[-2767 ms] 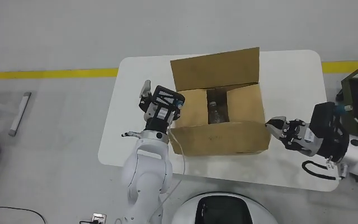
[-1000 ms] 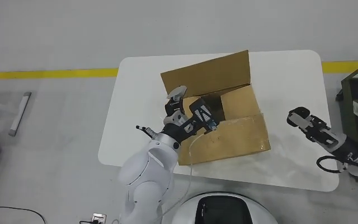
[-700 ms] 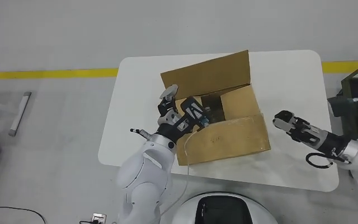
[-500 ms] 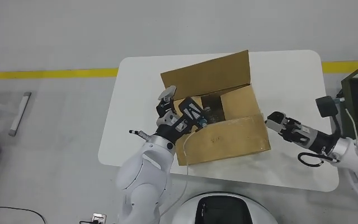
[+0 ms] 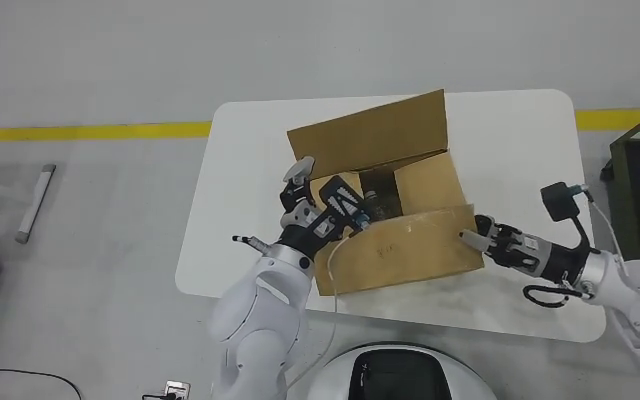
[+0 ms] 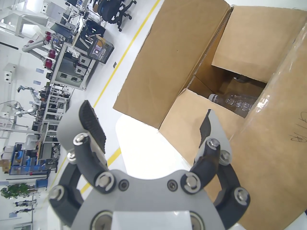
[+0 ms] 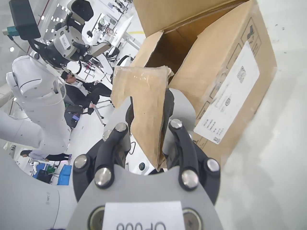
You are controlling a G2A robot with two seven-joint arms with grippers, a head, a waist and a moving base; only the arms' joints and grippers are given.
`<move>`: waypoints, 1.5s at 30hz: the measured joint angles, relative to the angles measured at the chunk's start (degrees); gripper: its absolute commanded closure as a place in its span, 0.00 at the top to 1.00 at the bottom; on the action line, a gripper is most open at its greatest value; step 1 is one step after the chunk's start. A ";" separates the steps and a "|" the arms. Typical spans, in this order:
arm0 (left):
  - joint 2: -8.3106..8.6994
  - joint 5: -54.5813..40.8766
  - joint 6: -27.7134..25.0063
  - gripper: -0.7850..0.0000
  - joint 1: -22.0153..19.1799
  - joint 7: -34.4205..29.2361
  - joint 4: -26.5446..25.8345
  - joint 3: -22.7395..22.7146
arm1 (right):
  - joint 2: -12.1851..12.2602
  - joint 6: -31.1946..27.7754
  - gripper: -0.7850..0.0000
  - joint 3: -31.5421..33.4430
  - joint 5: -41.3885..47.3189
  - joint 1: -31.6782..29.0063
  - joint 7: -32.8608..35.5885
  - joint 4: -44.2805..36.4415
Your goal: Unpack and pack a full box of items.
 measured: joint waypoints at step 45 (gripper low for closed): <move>0.87 -3.66 -8.92 1.00 -1.88 -4.06 -1.97 3.59 | -1.34 -7.67 0.00 0.68 -46.56 -7.77 -36.49 -12.44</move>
